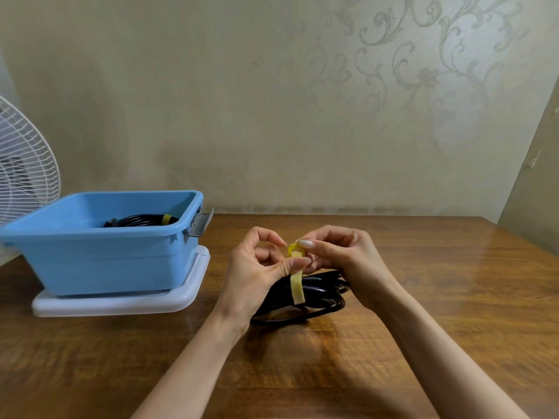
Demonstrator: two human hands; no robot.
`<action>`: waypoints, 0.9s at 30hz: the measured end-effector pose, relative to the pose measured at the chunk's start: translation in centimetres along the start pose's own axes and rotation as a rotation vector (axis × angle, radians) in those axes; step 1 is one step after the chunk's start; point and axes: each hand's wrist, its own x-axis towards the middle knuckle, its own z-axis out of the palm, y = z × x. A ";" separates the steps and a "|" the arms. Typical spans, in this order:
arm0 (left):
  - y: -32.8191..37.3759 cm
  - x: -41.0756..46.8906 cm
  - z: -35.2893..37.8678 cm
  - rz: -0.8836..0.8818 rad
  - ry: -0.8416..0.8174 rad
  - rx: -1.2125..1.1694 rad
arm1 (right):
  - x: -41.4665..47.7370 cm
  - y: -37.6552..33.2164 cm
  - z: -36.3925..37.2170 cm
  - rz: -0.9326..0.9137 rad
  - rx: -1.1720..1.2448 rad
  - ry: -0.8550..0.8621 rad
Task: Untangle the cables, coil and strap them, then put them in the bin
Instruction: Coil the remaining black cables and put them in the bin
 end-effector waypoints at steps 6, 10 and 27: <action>0.1 -0.1 0.0 0.019 0.027 -0.031 | 0.1 0.2 -0.2 -0.088 -0.048 -0.054; -0.2 0.1 0.0 0.055 0.048 -0.046 | 0.1 -0.1 -0.5 -0.093 -0.088 -0.118; -0.1 0.0 0.1 0.306 -0.090 0.178 | 0.2 -0.5 -0.3 -0.015 -0.205 -0.101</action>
